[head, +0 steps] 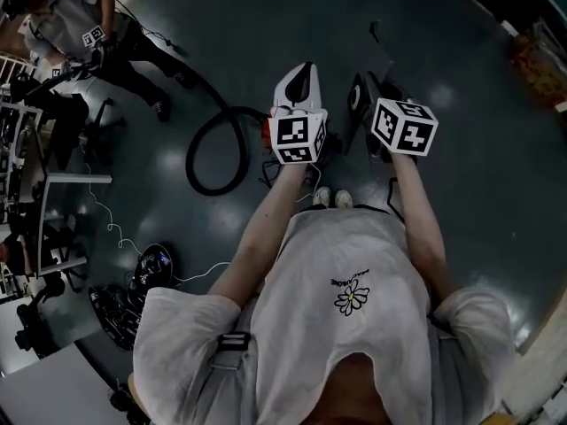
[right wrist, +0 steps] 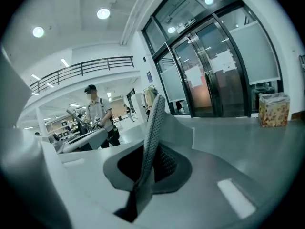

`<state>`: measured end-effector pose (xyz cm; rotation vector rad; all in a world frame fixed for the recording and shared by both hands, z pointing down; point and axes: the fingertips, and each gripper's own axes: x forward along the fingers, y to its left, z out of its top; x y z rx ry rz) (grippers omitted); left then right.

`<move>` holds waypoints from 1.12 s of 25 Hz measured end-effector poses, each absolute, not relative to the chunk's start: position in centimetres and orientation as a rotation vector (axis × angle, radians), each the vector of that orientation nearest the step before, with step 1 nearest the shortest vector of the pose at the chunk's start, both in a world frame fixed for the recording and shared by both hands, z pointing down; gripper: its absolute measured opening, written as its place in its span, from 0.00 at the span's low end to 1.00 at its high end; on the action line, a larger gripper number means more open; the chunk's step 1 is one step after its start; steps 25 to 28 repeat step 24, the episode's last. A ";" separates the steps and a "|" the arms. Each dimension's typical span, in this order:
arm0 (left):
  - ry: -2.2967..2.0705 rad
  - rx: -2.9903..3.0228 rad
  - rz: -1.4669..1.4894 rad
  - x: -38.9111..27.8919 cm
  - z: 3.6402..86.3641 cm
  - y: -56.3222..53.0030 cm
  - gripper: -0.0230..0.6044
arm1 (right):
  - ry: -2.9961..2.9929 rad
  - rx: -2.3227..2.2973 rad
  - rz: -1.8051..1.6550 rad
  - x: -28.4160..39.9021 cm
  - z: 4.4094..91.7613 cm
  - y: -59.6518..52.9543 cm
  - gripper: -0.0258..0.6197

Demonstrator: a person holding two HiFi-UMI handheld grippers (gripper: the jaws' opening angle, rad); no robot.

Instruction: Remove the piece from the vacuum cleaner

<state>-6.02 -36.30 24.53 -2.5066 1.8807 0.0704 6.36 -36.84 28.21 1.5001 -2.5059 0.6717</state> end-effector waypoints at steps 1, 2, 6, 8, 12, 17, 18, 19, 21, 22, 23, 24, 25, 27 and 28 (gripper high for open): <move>1.878 -2.495 0.072 -6.2 24.0 -36.4 0.04 | -2.521 1.503 0.654 6.1 27.5 -37.0 0.09; 1.875 -2.483 0.075 -6.5 23.6 -36.7 0.04 | -2.535 1.507 0.640 5.8 27.0 -37.2 0.09; 1.876 -2.449 0.103 -8.0 22.5 -37.4 0.04 | -2.582 1.500 0.601 4.1 25.8 -37.7 0.09; 1.876 -2.443 0.117 -8.2 22.0 -37.6 0.04 | -2.588 1.495 0.592 3.7 25.3 -38.0 0.09; 1.876 -2.430 0.142 -8.1 21.7 -37.4 0.04 | -2.590 1.485 0.575 3.8 25.0 -38.0 0.09; 1.893 -2.420 0.160 -8.5 21.0 -37.8 0.04 | -2.584 1.489 0.572 4.1 24.3 -38.7 0.09; 1.893 -2.420 0.162 -8.6 21.0 -37.8 0.04 | -2.583 1.492 0.575 4.2 24.2 -38.8 0.09; 1.892 -2.420 0.163 -8.6 21.0 -37.8 0.04 | -2.582 1.494 0.577 4.2 24.2 -38.8 0.09; 1.889 -2.420 0.158 -8.5 21.1 -37.8 0.04 | -2.582 1.491 0.578 4.3 24.5 -38.6 0.09; 1.888 -2.419 0.155 -8.4 21.3 -37.8 0.04 | -2.584 1.486 0.577 4.2 24.7 -38.5 0.09; 1.887 -2.419 0.152 -8.5 21.5 -37.8 0.04 | -2.585 1.478 0.576 4.1 24.9 -38.4 0.09; 1.887 -2.418 0.150 -8.5 21.7 -37.8 0.04 | -2.587 1.470 0.574 4.0 25.2 -38.2 0.09; 1.887 -2.418 0.150 -8.5 21.7 -37.8 0.04 | -2.587 1.470 0.574 4.0 25.2 -38.2 0.09; 1.887 -2.418 0.150 -8.5 21.7 -37.8 0.04 | -2.587 1.470 0.574 4.0 25.2 -38.2 0.09; 1.887 -2.418 0.150 -8.5 21.7 -37.8 0.04 | -2.587 1.470 0.574 4.0 25.2 -38.2 0.09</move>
